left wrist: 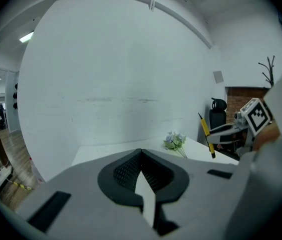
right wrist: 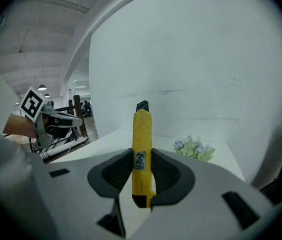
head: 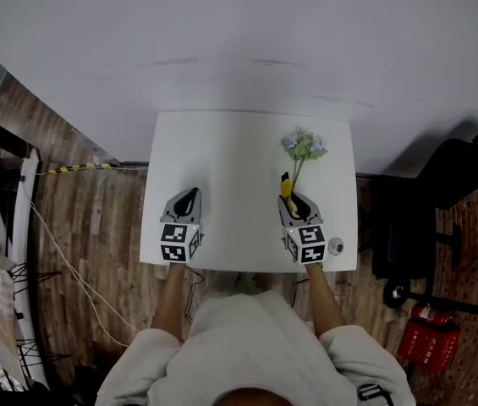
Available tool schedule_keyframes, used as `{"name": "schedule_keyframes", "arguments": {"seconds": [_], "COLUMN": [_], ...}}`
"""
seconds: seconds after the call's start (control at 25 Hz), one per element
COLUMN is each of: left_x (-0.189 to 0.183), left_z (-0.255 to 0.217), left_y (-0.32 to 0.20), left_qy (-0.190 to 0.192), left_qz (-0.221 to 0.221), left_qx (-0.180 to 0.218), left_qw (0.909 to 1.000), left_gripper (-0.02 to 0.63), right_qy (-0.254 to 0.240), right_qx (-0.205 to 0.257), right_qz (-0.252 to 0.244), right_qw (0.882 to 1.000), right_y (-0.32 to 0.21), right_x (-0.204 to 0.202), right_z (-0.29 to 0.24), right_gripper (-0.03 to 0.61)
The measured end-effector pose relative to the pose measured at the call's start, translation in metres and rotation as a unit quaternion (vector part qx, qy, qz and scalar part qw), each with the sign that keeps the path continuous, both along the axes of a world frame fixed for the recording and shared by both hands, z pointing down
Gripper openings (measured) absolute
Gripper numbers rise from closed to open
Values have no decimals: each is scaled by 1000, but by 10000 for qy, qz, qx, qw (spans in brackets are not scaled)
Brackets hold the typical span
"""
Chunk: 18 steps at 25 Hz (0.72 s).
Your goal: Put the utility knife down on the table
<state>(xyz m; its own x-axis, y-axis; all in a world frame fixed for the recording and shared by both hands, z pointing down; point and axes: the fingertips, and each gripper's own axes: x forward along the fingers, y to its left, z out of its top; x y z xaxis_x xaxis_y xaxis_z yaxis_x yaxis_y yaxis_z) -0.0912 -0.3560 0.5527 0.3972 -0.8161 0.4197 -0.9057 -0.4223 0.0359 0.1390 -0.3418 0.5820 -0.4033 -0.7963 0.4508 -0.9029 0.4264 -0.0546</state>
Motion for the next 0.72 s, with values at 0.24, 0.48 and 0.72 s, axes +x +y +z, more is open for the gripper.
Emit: {"name": "schedule_keyframes", "arguments": {"seconds": [0.24, 0.48, 0.72], "left_x": [-7, -11, -14], "left_z": [23, 47, 70], "left_y": [-18, -34, -47], "left_qy": [22, 51, 103], "left_qz": [57, 113, 141], "left_qx": [-253, -504, -762], "left_qw": [9997, 9987, 9969], "left_gripper": [6, 6, 6], "right_qy": [36, 70, 122], "right_qx": [-277, -574, -844], "right_qz": [50, 53, 22], "right_qw": [9996, 9983, 9964], "right_y": [-15, -28, -40], "right_x": [-7, -15, -23], "right_z": [25, 50, 73], "right_gripper": [109, 109, 109]}}
